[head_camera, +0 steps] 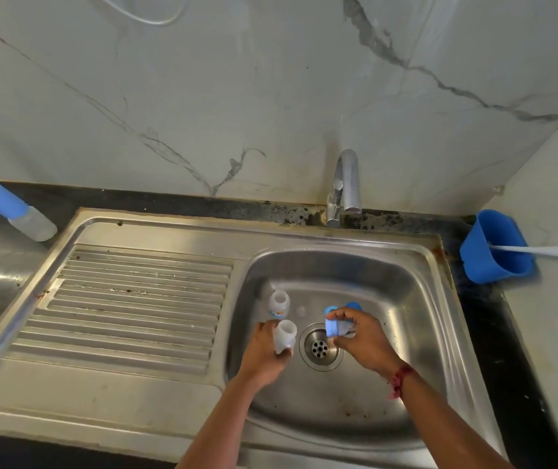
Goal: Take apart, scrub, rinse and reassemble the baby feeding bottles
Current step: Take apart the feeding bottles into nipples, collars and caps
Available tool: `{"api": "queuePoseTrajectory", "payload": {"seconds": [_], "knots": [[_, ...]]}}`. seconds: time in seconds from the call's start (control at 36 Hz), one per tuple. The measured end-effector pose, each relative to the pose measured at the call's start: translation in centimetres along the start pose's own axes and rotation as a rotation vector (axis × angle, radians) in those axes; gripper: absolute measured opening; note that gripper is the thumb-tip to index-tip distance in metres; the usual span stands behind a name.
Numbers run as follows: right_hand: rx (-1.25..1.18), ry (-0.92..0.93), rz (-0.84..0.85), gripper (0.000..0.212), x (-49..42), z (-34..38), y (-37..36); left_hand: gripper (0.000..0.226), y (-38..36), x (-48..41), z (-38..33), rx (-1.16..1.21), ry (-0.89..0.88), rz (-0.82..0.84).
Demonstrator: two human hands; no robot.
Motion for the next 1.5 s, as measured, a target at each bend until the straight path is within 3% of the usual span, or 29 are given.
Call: {"api": "queuePoseTrajectory", "payload": {"seconds": [0.28,0.58,0.81,1.0,1.14,1.22,1.31,1.39,1.5], "knots": [[-0.001,-0.076,0.01,0.042,-0.2,-1.2,-0.9,0.027,-1.2,-3.1,0.9,0.034,0.164,-0.206],[0.004,-0.125,0.015,0.043,-1.2,-1.9,-1.2,0.013,-1.7,-5.0,2.0,-0.049,0.245,-0.218],[-0.004,-0.121,0.002,0.042,-1.5,-1.4,-1.1,0.027,-1.5,-4.7,1.8,-0.007,0.256,-0.224],[-0.06,-0.103,-0.069,0.043,-1.3,-0.5,-1.1,0.059,-0.4,-2.6,-0.1,-0.019,0.255,-0.311],[-0.109,-0.095,-0.033,0.044,-0.7,0.3,-1.5,0.055,0.9,0.0,-3.7,0.079,0.144,-0.423],[-0.144,-0.085,-0.02,0.043,0.0,1.2,-1.6,0.042,0.9,0.7,-5.2,0.254,0.073,-0.334],[-0.187,-0.042,-0.008,0.041,0.6,2.3,-1.5,0.024,0.5,1.3,-5.8,0.501,0.095,-0.061],[-0.196,0.005,-0.015,0.041,1.0,3.0,-1.3,0.03,0.1,2.3,-5.9,0.799,0.146,0.197],[-0.214,0.009,0.009,0.042,1.9,4.0,-0.9,0.036,0.5,3.7,-5.8,0.911,0.129,0.241]]}}
Point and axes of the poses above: each hand's wrist, its own x-axis away from the middle knuckle, its own y-axis out of the back of the hand, z = x × y, the point moved 2 cm from there along -x, towards the middle knuckle, and after that the axes turned 5 degrees about y, right-handed, at the moved point
